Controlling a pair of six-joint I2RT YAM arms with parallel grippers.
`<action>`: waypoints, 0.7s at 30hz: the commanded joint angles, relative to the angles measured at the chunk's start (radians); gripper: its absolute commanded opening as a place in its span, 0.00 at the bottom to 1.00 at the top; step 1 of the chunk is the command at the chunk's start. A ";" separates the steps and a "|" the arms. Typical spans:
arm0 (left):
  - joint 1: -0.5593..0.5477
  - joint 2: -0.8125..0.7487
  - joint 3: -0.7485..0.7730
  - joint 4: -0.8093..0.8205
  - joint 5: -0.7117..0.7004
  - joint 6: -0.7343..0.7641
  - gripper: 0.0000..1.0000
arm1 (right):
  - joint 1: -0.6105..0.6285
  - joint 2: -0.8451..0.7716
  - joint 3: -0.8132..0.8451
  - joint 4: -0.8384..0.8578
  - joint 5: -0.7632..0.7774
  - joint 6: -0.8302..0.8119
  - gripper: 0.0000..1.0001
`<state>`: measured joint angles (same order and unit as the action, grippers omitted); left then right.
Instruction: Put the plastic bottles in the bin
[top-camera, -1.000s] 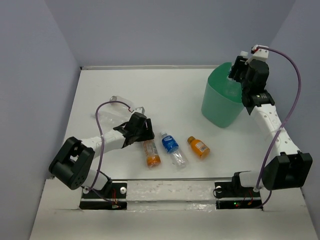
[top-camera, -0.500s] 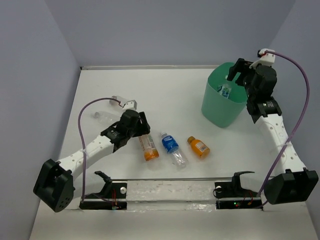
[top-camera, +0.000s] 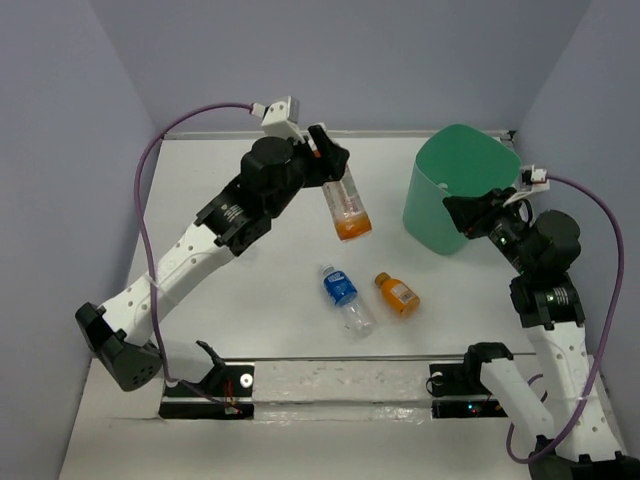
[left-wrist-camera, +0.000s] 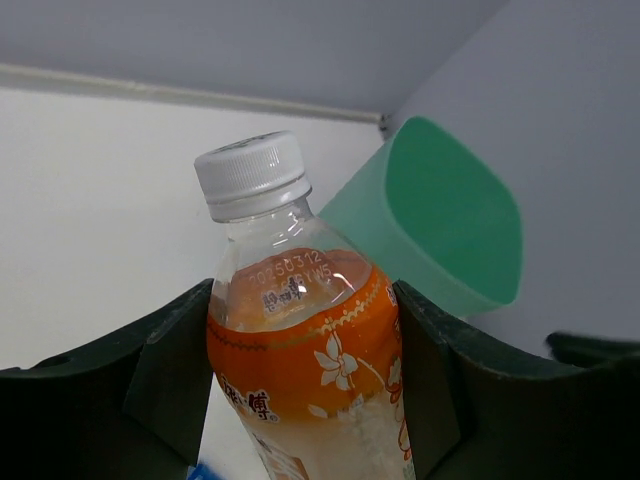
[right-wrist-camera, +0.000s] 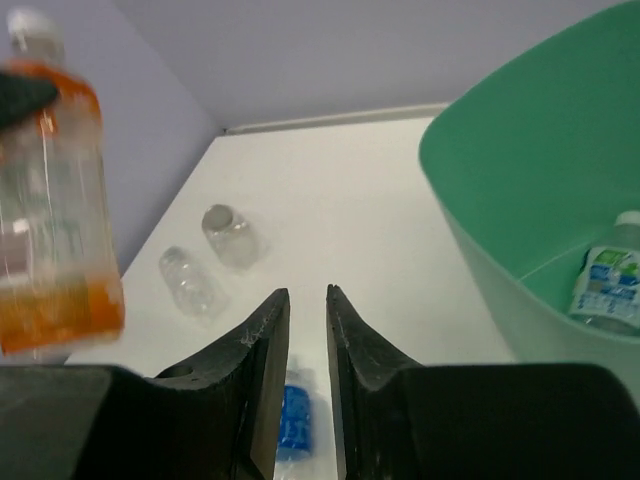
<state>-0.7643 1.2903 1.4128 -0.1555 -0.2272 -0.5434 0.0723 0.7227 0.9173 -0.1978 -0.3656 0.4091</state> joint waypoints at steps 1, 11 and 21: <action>-0.067 0.131 0.239 0.099 -0.066 0.071 0.36 | 0.000 -0.129 -0.113 -0.040 -0.157 0.086 0.27; -0.141 0.573 0.731 0.309 -0.236 0.129 0.35 | 0.000 -0.328 -0.250 -0.170 -0.243 0.088 0.28; -0.237 0.976 1.112 0.600 -0.416 0.341 0.35 | 0.000 -0.410 -0.265 -0.238 -0.286 0.086 0.28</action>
<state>-0.9756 2.2116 2.4065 0.2604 -0.5472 -0.3103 0.0723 0.3328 0.6514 -0.4240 -0.6033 0.4801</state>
